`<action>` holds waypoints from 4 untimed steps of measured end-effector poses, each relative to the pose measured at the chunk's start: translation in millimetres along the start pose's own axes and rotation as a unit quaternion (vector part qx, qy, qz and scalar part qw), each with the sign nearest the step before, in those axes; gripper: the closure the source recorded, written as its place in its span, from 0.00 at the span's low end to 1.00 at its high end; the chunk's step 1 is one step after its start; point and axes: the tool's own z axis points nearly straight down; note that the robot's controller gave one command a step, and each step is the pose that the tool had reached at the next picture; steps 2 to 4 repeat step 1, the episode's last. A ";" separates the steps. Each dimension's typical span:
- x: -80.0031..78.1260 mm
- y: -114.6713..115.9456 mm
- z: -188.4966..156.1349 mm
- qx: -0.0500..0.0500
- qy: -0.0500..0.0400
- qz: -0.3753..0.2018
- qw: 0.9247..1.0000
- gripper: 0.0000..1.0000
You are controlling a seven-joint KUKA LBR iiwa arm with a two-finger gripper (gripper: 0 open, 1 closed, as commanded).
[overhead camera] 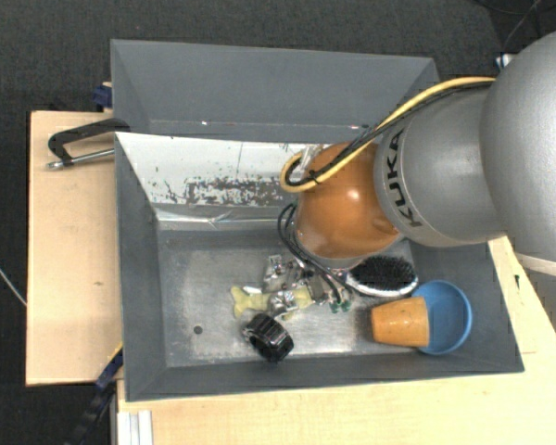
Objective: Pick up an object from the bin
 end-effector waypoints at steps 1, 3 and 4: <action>0.3 -10.6 -151.0 0.001 -0.001 -0.040 0.999 1.00; 0.3 -10.6 -151.0 0.001 -0.001 -0.040 0.999 1.00; 0.3 -10.6 -151.0 0.001 -0.001 -0.040 0.999 1.00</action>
Offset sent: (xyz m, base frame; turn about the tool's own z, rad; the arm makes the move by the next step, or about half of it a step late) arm -0.0026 -0.0119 0.1454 -0.0802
